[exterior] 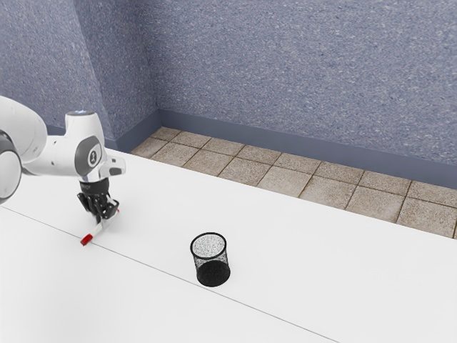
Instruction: Put the marker into the pen holder.
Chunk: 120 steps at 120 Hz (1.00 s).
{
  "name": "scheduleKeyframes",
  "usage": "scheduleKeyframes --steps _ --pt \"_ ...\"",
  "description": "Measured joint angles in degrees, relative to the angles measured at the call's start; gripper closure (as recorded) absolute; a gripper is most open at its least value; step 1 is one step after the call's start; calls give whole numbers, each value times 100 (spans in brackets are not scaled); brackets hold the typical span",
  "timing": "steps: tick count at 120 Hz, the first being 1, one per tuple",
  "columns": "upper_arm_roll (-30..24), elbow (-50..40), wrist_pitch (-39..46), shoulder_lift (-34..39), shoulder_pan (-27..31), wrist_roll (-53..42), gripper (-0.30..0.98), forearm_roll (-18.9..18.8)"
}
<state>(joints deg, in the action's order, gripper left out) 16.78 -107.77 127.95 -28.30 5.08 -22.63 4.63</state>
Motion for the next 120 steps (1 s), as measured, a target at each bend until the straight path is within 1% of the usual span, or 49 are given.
scheduleKeyframes --steps 16,28,36,46,55,61,73,85,93,100,107,120 --pt "-72 -15 148 91 -10 -34 67 -50" --pt "-372 -32 438 431 -14 -74 68 -113" --pt "-542 -186 656 1054 -22 -92 69 -129" --pt "-750 -874 1125 2016 -1 -107 70 -127" --pt "-1128 -1614 1690 2693 40 -111 71 -90" --pt "-1478 -1973 2095 2964 139 -109 71 -73" --pt "-2242 -2353 2908 3196 266 -109 72 -20" --pt "-2873 -2510 3541 3322 -18 -122 72 85" --pt "-3066 -2829 3939 3413 -168 -135 72 129" --pt "-3179 -3108 4235 3501 -82 -148 72 154" --pt "-3419 -3278 4470 3548 5 -144 72 178" --pt "-3826 -3574 4866 3570 -38 -123 72 236"
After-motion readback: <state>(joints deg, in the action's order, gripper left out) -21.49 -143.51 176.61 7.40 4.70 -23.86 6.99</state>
